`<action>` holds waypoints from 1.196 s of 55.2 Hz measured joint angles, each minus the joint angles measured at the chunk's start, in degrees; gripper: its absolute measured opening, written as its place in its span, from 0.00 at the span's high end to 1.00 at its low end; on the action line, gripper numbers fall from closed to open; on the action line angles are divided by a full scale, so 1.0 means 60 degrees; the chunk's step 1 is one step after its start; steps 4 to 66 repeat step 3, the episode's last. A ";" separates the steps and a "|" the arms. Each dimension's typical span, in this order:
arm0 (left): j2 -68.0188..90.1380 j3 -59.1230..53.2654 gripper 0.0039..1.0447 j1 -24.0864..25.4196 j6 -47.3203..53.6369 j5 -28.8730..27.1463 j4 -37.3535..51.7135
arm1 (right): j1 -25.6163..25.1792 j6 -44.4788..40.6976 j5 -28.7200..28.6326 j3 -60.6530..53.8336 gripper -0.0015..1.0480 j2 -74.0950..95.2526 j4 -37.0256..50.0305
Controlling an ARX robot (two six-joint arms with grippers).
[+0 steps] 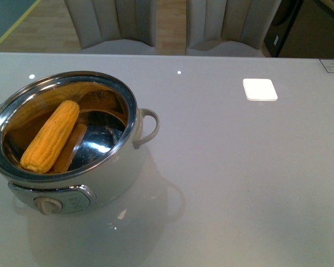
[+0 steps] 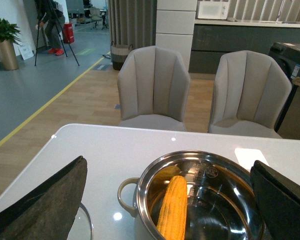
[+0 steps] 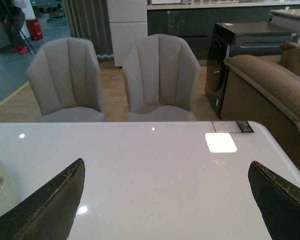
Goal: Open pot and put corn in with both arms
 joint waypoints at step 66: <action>0.0000 0.0000 0.07 0.0000 0.0000 0.0000 0.0000 | 0.0000 0.0000 0.0004 0.0000 0.09 0.0000 0.0000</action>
